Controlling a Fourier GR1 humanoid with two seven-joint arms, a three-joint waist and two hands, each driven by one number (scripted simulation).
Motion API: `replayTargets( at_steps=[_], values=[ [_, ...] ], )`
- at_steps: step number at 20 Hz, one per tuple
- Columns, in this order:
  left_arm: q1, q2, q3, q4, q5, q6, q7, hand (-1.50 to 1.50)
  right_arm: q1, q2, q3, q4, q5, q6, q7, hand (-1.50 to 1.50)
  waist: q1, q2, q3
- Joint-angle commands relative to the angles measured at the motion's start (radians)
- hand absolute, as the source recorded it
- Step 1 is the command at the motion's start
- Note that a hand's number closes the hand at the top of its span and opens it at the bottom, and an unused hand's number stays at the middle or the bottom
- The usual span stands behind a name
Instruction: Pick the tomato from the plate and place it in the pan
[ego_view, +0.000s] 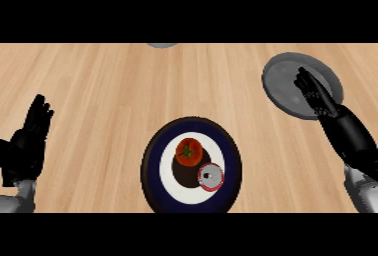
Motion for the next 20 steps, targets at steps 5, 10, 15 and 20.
replayTargets(
  at_steps=[5, 10, 15, 20],
  values=[
    [-0.086, -0.028, -0.007, -0.085, 0.054, -0.058, 0.099, 0.0, -0.052, 0.273, 0.081, -0.184, 0.191, -0.375, 0.099, 1.5, 0.025, -0.009, -0.022],
    [-0.07, -0.063, -0.017, -0.07, 0.085, -0.054, 0.128, 0.0, 0.141, 0.216, 0.135, -0.178, 0.573, -0.625, 0.126, 1.5, -0.043, -0.024, -0.026],
    [-0.058, -0.06, -0.009, -0.115, 0.108, -0.061, 0.164, 0.0, 0.458, 0.231, 0.278, -0.287, 0.841, -0.741, 0.231, -1.5, -0.037, -0.021, -0.025],
    [-0.089, -0.09, -0.031, -0.131, 0.085, -0.039, 0.178, 0.0, 0.552, 0.222, 0.369, -0.397, 1.204, -0.644, 0.417, -1.5, -0.006, -0.01, -0.026]
  ],
)
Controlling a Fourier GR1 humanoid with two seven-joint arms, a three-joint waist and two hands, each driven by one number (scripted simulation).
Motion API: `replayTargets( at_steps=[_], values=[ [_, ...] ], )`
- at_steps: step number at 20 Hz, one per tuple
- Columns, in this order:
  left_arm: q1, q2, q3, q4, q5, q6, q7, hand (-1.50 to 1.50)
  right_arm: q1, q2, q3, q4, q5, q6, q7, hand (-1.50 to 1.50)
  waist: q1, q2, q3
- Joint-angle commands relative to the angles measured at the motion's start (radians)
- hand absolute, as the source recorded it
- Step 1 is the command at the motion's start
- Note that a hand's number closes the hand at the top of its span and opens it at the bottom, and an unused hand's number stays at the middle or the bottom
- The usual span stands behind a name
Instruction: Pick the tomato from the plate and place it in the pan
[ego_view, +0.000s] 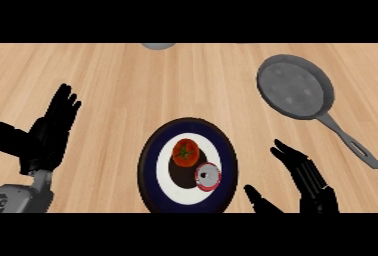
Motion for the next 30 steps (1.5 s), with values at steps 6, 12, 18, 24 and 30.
replayTargets(
  at_steps=[6, 12, 18, 24, 30],
  values=[
    [-0.03, -0.001, -0.008, -0.017, -0.013, -0.02, 0.027, 0.0, -0.052, 0.129, 0.161, -0.192, 0.507, 0.445, 0.413, -1.5, 0.05, 0.012, -0.002],
    [-0.069, -0.009, -0.009, -0.015, -0.014, -0.032, 0.055, 0.0, -0.286, 0.257, 0.189, -0.054, 0.626, 0.795, 0.632, -1.5, 0.068, 0.017, 0.002],
    [-0.062, -0.031, -0.016, -0.03, -0.032, -0.011, 0.057, 0.0, -0.367, 0.261, 0.246, 0.019, 0.437, 1.069, 0.868, -1.5, 0.068, 0.016, 0.004],
    [-0.074, -0.025, 0.01, -0.006, -0.023, -0.048, 0.078, 0.0, -0.487, 0.261, 0.328, 0.123, 0.245, 1.12, 1.073, -1.5, 0.064, 0.015, 0.004],
    [-0.088, -0.071, -0.014, 0.046, -0.057, -0.041, 0.036, 0.0, -0.643, 0.261, 0.328, 0.247, 0.206, 1.187, 1.149, -1.5, 0.062, 0.018, 0.002]
  ],
)
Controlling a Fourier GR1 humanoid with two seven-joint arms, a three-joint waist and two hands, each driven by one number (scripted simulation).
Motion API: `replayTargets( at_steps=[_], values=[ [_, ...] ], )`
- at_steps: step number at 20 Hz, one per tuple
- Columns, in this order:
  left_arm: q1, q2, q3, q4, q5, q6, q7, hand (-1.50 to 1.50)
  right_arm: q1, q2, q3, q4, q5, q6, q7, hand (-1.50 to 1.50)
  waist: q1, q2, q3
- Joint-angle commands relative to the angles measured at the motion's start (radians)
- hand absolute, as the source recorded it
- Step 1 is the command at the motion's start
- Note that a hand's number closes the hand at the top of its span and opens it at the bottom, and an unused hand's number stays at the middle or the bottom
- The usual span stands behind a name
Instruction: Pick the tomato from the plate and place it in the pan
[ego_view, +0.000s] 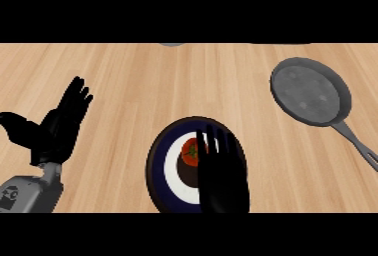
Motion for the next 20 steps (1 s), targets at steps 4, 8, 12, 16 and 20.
replayTargets(
  at_steps=[4, 8, 12, 16, 20],
  values=[
    [0.04, -0.009, -0.01, -0.014, -0.014, -0.019, -0.019, 0.0, -0.123, 0.017, 0.048, 0.129, -0.013, 0.109, 0.255, -1.5, 0.008, -0.003, 0.0],
    [-0.007, -0.008, 0.014, 0.0, -0.018, -0.011, 0.007, 0.0, -0.175, 0.017, 0.095, 0.175, -0.057, 0.047, 0.307, -1.5, 0.002, -0.002, 0.001],
    [0.007, -0.007, 0.025, 0.012, -0.005, -0.046, 0.004, 0.0, -0.295, 0.017, 0.084, 0.195, -0.184, 0.049, 0.351, -1.5, 0.008, -0.003, 0.001],
    [-0.015, -0.027, 0.025, 0.034, -0.014, -0.035, -0.002, 0.0, -0.321, 0.017, 0.035, 0.304, -0.207, 0.032, 0.338, -1.5, 0.005, -0.001, 0.0],
    [-0.024, -0.036, 0.013, 0.026, -0.037, -0.027, -0.003, 0.0, -0.356, 0.017, 0.067, 0.35, -0.231, 0.001, 0.392, -1.5, 0.008, -0.003, 0.0]
  ],
)
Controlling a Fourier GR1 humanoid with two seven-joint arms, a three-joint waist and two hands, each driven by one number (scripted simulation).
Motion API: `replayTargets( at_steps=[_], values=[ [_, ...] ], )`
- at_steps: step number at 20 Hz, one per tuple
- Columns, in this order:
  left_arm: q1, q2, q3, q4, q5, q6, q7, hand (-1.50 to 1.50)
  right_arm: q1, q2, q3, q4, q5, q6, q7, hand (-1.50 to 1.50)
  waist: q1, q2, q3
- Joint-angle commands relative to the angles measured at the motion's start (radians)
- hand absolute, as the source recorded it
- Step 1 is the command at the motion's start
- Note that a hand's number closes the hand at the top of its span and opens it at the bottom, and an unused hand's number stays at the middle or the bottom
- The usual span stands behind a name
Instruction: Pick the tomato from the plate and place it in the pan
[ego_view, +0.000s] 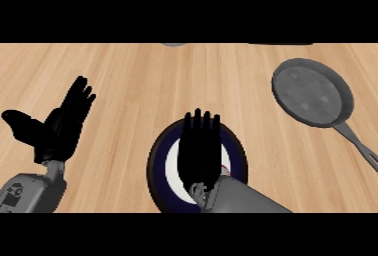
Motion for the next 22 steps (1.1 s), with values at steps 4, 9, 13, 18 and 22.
replayTargets(
  at_steps=[4, 9, 13, 18, 22],
  values=[
    [-0.01, -0.006, -0.007, -0.04, -0.024, 0.023, 0.055, 0.0, -0.05, 0.024, 0.029, 0.091, -0.046, -0.024, 0.237, -1.5, -0.003, -0.002, 0.001],
    [-0.011, -0.015, 0.035, 0.025, -0.001, -0.022, 0.019, 0.0, -0.058, 0.024, 0.028, 0.127, -0.074, -0.048, 0.201, -1.5, -0.015, 0.001, 0.001],
    [0.019, -0.004, 0.046, 0.003, -0.01, -0.049, -0.016, 0.0, -0.05, 0.024, 0.026, 0.235, -0.083, -0.092, 0.151, -1.5, -0.007, 0.002, 0.001],
    [0.009, -0.004, 0.068, 0.012, -0.02, -0.039, 0.017, 0.0, -0.052, 0.024, 0.01, 0.226, -0.07, -0.132, 0.136, -1.5, -0.019, 0.0, 0.001],
    [0.033, -0.051, 0.024, -0.033, -0.054, -0.021, 0.011, 0.0, -0.116, 0.024, 0.033, 0.341, -0.133, -0.222, 0.102, -1.5, 0.003, 0.003, 0.001]
  ],
)
